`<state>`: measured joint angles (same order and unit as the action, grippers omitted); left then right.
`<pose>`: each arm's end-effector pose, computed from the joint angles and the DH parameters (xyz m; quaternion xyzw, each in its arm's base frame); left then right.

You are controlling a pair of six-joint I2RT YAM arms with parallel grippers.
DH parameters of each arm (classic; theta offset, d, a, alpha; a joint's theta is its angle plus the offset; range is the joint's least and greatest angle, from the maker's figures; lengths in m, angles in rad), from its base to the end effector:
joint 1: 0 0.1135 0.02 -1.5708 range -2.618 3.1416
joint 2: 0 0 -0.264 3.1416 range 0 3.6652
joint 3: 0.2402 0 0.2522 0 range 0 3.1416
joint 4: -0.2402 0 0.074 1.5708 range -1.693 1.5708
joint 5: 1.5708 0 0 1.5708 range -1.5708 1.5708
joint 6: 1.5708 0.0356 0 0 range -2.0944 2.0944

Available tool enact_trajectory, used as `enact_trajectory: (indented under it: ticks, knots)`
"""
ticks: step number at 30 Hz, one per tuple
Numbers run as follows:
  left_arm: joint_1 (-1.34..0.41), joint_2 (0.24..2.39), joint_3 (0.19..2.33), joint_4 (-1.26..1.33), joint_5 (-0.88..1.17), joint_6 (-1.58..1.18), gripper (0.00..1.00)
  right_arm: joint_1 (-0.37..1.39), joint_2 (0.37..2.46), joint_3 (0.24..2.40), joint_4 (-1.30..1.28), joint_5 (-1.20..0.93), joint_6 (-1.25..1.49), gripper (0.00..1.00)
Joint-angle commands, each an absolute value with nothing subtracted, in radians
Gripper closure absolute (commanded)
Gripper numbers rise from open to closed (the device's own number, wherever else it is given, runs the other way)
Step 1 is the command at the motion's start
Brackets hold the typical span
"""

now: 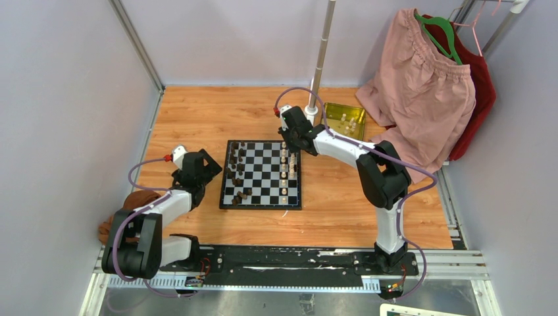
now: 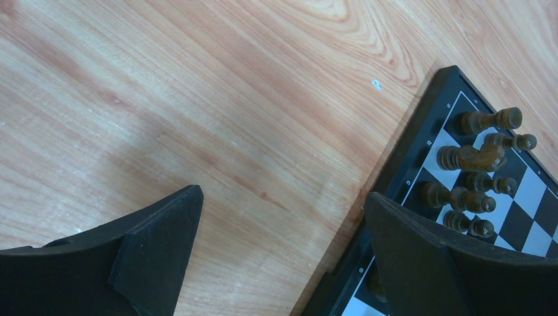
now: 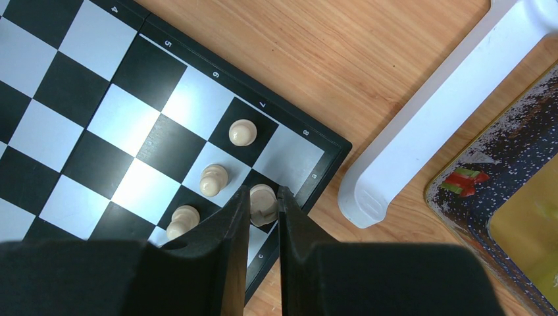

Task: Set up the chess pieces on the board
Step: Place the chess piece on the chessboard.

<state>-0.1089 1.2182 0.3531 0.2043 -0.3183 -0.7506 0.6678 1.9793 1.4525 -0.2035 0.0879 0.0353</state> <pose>0.2184 -0.0127 0.1475 -0.3458 0.8197 -0.0514 0.4538 0.3540 0.2752 0.2115 -0.2666 0.8724 0.1027 0.3965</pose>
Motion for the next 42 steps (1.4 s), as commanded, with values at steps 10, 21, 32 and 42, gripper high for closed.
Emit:
enact_trajectory:
  ticks: [10,21,32,42]
  knots:
    - [-0.12,1.209,0.358,0.229,-0.33,-0.733,0.0,0.699,1.99,1.467,-0.226,0.086,0.039,0.81]
    - [-0.121,1.208,0.357,0.229,-0.33,-0.732,0.0,0.7,1.983,1.476,-0.238,0.106,0.031,0.76]
    - [-0.121,1.207,0.357,0.229,-0.33,-0.732,0.0,0.698,1.981,1.469,-0.247,0.146,0.021,0.92]
    - [-0.121,1.206,0.356,0.229,-0.328,-0.732,0.0,0.695,1.972,1.465,-0.25,0.165,0.013,0.92]
